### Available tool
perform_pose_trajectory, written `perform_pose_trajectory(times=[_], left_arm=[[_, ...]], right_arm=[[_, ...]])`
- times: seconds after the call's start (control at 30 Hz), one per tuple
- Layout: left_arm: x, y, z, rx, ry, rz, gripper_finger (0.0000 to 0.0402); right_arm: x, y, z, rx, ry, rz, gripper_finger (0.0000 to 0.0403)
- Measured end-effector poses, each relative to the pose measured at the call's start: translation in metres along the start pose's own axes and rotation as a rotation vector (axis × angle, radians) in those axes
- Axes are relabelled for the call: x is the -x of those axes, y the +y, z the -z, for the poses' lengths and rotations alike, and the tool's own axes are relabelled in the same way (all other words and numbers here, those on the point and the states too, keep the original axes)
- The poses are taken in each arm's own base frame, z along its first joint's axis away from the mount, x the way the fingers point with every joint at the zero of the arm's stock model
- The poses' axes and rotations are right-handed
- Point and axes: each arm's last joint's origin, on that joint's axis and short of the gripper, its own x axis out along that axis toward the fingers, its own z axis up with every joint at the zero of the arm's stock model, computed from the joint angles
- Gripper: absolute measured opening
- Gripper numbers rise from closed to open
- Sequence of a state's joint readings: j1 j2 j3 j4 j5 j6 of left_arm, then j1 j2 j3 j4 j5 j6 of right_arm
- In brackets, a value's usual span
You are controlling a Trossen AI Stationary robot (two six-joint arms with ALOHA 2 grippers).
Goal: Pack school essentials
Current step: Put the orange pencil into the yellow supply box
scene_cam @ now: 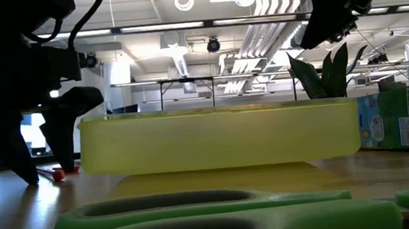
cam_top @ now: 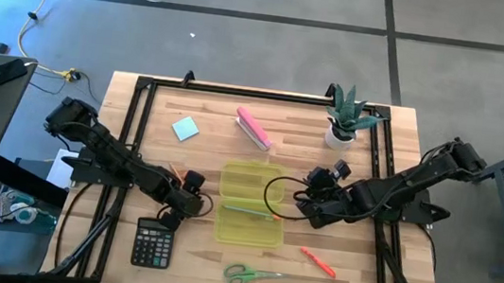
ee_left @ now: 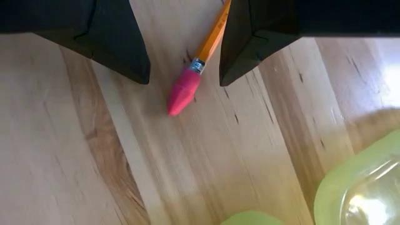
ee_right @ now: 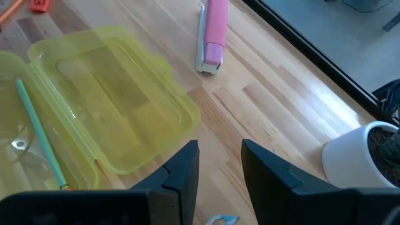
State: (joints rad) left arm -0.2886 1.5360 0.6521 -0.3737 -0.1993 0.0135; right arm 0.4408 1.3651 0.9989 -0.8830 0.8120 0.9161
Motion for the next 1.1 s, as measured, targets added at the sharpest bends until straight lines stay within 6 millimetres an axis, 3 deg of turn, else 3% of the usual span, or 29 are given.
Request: perform_pose_trajectory(times=[0.23,0.63,0.97,1.1], left_arm=[[-0.001,0.001,-0.002,-0.011,-0.025,0.009,0.0170],[-0.006,0.021,-0.002,0.066,-0.032,0.142,0.0117],[-0.006,0.021,-0.004,0.068,-0.051,0.142,0.0035],[-0.006,0.021,-0.004,0.068,-0.052,0.142,0.0023]], right_arm=[[0.000,0.001,0.000,-0.005,-0.003,-0.004,0.0112],[0.000,0.001,-0.001,-0.012,-0.008,-0.009,0.0112],[0.000,0.001,-0.001,-0.013,-0.008,-0.009,0.0112],[0.000,0.001,-0.001,-0.013,-0.009,-0.010,0.0112]])
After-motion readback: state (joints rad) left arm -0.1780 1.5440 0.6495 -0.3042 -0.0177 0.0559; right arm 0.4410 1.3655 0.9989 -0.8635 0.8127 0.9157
